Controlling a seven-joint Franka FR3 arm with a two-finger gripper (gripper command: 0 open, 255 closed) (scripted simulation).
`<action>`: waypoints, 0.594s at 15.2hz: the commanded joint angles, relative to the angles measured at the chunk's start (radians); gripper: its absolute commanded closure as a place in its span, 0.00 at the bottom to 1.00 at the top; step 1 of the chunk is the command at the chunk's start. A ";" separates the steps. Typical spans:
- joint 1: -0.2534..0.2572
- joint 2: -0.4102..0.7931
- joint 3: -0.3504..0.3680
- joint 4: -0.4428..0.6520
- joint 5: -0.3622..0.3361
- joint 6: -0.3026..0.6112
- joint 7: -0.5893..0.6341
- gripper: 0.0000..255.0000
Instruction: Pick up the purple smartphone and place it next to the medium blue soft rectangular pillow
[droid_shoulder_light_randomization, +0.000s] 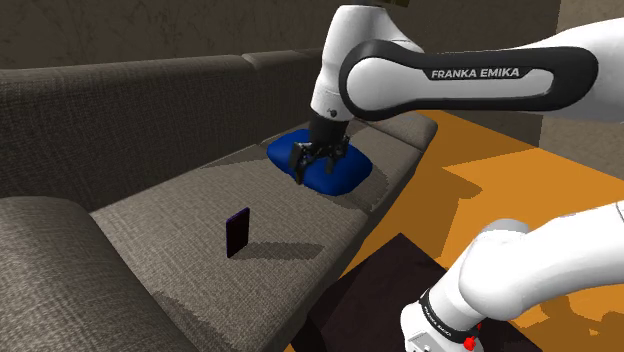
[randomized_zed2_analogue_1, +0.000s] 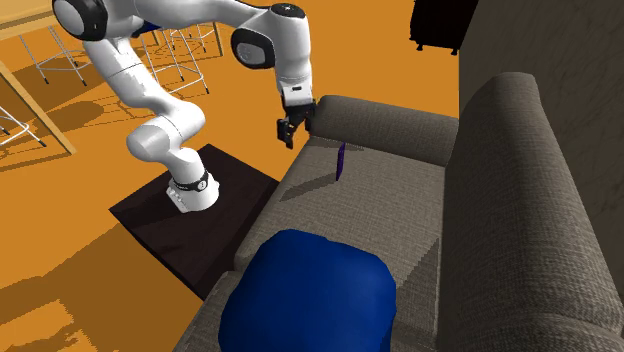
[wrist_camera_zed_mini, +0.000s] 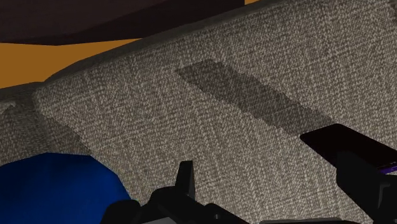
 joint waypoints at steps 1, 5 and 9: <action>0.002 0.061 0.038 0.022 -0.005 0.040 0.043 0.00; 0.005 0.196 0.114 0.084 -0.037 0.111 0.141 0.00; 0.010 0.347 0.182 0.166 -0.103 0.168 0.252 0.00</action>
